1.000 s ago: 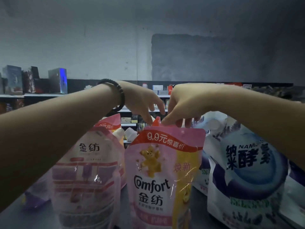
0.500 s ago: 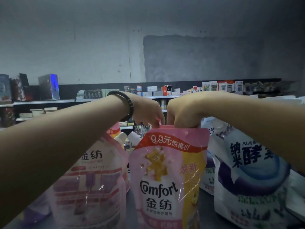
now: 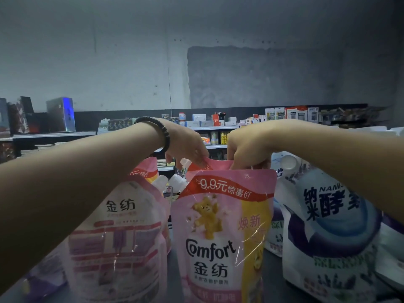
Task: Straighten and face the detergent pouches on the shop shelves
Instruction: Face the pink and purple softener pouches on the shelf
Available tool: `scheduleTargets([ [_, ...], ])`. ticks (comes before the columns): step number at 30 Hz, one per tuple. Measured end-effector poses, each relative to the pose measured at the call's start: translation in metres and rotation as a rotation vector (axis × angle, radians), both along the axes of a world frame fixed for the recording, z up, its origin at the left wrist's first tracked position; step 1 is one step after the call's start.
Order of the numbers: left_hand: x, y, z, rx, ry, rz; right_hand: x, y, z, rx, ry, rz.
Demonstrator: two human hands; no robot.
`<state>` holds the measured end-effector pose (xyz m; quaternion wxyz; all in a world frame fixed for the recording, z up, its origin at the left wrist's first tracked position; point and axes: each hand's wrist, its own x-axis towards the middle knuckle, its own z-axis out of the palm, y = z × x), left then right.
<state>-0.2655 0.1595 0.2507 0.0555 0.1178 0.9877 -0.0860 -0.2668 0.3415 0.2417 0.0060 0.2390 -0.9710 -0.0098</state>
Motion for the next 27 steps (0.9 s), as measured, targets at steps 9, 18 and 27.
scheduleTargets([
  [9,0.007,-0.008,0.003,-0.037,-0.053,0.01,-0.004,0.004,0.0,0.025,0.064,-0.042],
  [18,0.022,-0.007,0.009,0.056,-0.177,0.059,0.008,0.007,0.002,0.103,0.131,0.0],
  [27,0.031,0.005,0.01,0.113,-0.28,0.047,0.017,0.018,0.008,0.152,0.103,0.002],
])
